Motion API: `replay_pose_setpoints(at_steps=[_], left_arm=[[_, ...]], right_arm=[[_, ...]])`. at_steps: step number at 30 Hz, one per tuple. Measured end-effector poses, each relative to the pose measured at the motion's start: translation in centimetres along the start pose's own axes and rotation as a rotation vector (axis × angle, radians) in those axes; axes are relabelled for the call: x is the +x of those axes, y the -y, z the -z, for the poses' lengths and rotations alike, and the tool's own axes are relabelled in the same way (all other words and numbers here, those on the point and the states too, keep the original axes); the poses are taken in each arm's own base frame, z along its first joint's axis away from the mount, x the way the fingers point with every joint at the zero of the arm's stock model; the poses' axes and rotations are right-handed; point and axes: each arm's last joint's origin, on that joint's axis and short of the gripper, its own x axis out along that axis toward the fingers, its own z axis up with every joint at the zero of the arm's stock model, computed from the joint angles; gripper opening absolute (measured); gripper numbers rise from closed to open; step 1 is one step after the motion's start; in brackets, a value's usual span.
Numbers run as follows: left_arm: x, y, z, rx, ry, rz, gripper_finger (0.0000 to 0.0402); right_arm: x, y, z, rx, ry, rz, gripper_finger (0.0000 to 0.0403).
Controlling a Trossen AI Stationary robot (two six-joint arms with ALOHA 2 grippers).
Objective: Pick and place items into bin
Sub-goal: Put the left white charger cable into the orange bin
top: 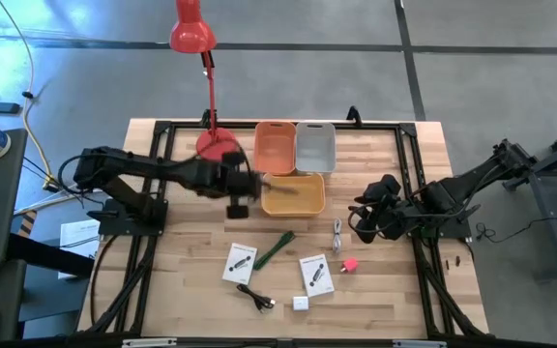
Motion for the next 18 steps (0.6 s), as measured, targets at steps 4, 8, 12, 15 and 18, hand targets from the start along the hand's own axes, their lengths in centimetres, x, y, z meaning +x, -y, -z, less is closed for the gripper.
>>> replay_pose_setpoints(at_steps=[4,8,12,15,18], left_arm=[[1.0,-3.2,-1.0,-0.146,0.075,-0.019,0.0004],[2.6,-6.7,-1.4,-0.317,0.151,0.047,0.0002],[4.5,-9.6,-1.9,-0.5,0.237,0.093,0.0004],[6.1,-11.0,-2.6,-0.573,0.326,0.148,0.0002],[8.5,-11.8,-3.1,-0.597,0.369,0.183,0.0002]], right_arm=[[0.0,0.0,0.0,-0.035,-0.004,-0.003,0.0119],[0.0,0.0,0.0,-0.071,0.005,0.003,0.0119],[0.0,0.0,-0.3,-0.059,0.052,0.024,0.0119],[0.0,-0.1,-0.4,-0.052,0.068,0.028,0.0119],[0.1,0.0,-0.4,-0.026,0.064,0.027,0.0119]])
